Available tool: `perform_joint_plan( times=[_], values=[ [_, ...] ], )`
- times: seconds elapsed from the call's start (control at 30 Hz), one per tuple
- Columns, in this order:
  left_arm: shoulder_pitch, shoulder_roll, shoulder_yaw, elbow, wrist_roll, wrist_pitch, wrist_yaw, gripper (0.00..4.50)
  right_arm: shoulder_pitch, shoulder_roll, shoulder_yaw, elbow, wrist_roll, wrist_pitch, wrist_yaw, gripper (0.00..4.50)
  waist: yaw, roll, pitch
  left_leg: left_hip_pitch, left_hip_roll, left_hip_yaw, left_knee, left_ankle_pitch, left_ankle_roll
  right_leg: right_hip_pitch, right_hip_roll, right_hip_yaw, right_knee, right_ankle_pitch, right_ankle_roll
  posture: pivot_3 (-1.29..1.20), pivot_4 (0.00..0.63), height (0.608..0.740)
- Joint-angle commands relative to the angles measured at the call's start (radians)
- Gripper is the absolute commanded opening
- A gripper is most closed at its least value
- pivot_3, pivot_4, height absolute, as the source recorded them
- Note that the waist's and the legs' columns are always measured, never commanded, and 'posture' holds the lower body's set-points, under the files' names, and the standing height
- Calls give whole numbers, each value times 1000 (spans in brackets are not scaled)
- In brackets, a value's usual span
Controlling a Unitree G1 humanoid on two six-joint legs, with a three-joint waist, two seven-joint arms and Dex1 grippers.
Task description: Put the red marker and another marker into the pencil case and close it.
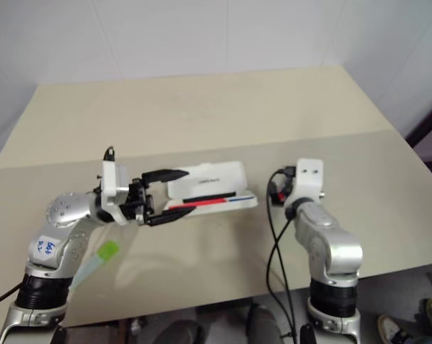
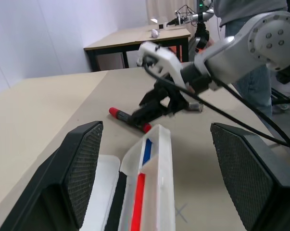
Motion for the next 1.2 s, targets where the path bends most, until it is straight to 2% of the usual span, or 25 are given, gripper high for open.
perform_joint_plan(
  times=[0.03,0.43,0.53,0.83,1.07,1.2],
  values=[
    [-18,17,28,-54,-28,7,11,3818,-29,41,24,21,-25,-43,-21,4500,0,0,0,0,0,0,0,0,0,0,1,0,0,1,-1,0,150,740],
    [-12,27,33,-82,-30,15,29,3818,-3,56,53,119,-158,-138,-81,4500,0,0,0,0,1,0,0,0,0,-1,4,0,0,3,-6,0,150,740],
    [-7,25,33,-88,-30,15,37,3852,-2,50,47,123,-165,-137,-75,3934,1,0,0,0,1,0,0,0,0,-1,4,0,0,3,-6,0,150,740],
    [-18,17,19,-74,-26,2,40,3852,-8,48,51,123,-180,-156,-56,654,0,0,0,0,1,0,0,0,0,-1,5,0,0,3,-6,0,150,740],
    [-16,-15,-26,-18,15,-54,23,3852,-31,23,32,116,-189,-261,-33,636,1,0,0,0,1,0,0,0,0,-1,5,0,0,3,-6,0,150,740],
    [-12,-43,-61,38,55,-113,8,3852,-46,-27,31,128,-189,-336,14,636,1,0,0,0,1,1,0,0,0,-1,5,0,-1,3,-6,0,150,740]
  ],
)
